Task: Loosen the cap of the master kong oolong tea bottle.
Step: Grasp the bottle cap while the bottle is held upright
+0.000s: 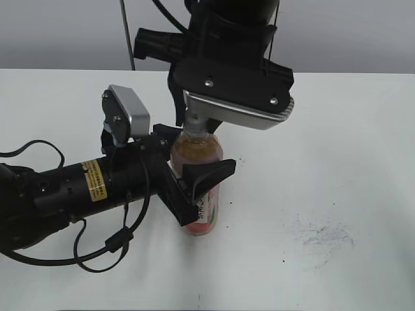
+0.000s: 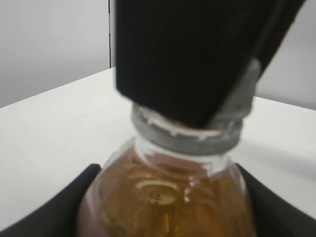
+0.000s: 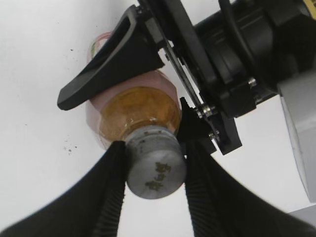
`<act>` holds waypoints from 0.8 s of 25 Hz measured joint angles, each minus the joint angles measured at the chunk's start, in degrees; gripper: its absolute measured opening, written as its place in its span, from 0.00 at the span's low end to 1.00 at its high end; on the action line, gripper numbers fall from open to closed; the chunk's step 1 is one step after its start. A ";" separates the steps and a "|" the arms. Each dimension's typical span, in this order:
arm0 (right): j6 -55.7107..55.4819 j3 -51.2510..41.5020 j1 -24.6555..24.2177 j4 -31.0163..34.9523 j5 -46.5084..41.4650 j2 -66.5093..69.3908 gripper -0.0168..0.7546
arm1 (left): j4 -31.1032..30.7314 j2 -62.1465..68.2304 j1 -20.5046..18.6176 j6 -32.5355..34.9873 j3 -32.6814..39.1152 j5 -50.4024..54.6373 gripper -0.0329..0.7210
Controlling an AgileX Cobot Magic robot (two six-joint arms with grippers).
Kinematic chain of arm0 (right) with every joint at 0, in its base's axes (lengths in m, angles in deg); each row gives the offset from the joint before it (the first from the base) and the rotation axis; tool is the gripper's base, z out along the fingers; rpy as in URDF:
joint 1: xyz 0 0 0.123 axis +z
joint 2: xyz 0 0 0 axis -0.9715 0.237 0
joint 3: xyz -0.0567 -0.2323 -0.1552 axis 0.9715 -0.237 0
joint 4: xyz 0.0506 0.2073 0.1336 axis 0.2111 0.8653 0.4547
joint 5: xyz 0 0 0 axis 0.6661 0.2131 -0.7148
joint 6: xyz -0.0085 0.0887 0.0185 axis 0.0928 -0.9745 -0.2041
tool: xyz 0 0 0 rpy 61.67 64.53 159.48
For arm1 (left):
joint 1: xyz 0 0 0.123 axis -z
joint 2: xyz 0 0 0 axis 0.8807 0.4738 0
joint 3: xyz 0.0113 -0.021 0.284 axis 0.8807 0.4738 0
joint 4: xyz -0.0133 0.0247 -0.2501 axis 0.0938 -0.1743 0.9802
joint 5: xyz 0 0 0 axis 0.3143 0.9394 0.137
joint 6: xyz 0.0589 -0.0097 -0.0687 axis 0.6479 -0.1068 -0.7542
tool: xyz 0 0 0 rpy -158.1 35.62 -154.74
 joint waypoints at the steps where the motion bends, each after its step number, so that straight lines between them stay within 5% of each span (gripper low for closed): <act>1: -0.40 0.00 0.00 0.00 0.00 0.00 0.38 | 0.00 0.00 0.00 0.00 0.00 0.00 0.64; 13: -16.38 0.01 0.12 1.03 0.05 0.00 0.44 | 0.32 0.00 -0.05 -0.38 0.00 0.06 0.64; 20: -36.18 0.01 0.37 2.01 0.16 0.00 0.80 | 0.37 0.00 -0.05 -0.43 -0.05 0.17 0.64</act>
